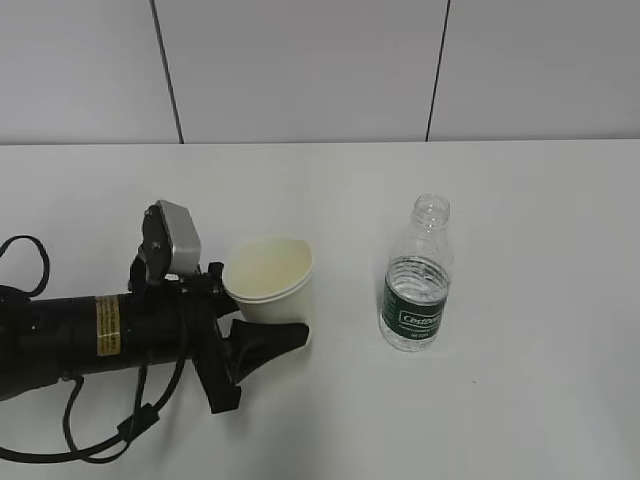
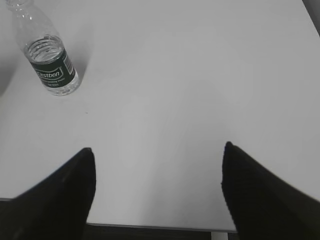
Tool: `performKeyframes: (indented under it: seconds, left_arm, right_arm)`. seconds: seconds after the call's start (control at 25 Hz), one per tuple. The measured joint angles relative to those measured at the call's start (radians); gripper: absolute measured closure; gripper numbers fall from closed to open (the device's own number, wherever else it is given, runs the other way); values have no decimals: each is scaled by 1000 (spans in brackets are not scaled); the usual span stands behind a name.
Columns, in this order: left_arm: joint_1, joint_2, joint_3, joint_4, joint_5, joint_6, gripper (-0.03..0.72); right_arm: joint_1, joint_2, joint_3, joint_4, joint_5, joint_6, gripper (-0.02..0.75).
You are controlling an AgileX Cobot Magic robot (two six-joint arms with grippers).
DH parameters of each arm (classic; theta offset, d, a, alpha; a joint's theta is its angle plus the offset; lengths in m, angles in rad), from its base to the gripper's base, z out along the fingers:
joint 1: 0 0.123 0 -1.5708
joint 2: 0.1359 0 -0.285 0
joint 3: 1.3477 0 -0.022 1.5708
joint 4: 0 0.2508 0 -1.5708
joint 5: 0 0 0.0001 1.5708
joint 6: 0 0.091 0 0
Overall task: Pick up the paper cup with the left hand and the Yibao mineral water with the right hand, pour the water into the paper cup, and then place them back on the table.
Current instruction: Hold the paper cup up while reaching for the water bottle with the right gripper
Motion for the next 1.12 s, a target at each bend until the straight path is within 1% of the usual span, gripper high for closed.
performKeyframes:
  seconds: [0.08, 0.16, 0.48, 0.76, 1.12]
  left_arm:
    - [0, -7, 0, 77, 0, -36, 254]
    - [0, -13, 0, 132, -1, -61, 254]
    - [0, -40, 0, 277, -1, -82, 254]
    - [0, -40, 0, 314, 0, -83, 255]
    - [0, -40, 0, 302, 0, -83, 255]
  right_arm:
    - [0, 0, 0, 0, 0, 0, 161]
    - [0, 0, 0, 0, 0, 0, 161]
    - [0, 0, 0, 0, 0, 0, 161]
    - [0, 0, 0, 0, 0, 0, 161]
    - [0, 0, 0, 0, 0, 0, 161]
